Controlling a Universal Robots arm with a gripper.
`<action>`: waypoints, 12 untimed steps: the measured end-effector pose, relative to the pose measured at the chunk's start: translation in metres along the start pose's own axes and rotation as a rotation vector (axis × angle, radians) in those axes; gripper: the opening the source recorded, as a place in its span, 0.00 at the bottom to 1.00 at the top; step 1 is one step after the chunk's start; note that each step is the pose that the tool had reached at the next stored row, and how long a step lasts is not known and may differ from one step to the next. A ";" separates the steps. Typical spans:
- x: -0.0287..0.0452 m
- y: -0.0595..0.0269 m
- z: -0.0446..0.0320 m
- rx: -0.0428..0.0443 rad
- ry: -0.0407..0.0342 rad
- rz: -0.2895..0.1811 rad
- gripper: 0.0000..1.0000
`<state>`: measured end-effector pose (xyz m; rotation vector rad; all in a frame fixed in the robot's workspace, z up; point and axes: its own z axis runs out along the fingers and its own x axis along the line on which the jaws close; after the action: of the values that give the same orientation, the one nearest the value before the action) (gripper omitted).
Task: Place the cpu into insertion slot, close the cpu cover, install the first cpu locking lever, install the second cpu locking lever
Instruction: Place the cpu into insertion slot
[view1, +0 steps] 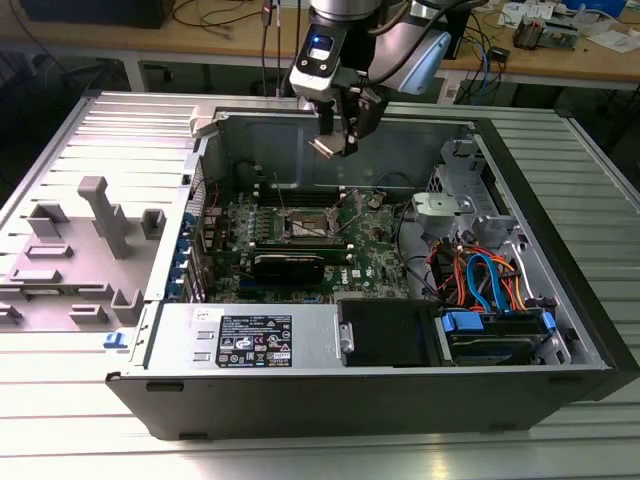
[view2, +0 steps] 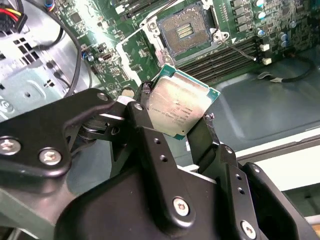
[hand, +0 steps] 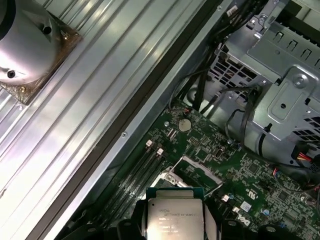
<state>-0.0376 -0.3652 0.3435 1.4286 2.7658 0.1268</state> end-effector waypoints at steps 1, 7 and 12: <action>0.0000 0.0000 0.0000 0.0000 -0.0004 0.005 0.54; 0.0000 0.0000 0.0001 -0.0003 -0.0005 0.007 0.54; 0.0000 0.0000 0.0001 -0.0003 -0.0005 0.007 0.54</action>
<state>-0.0376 -0.3651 0.3433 1.4380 2.7606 0.1269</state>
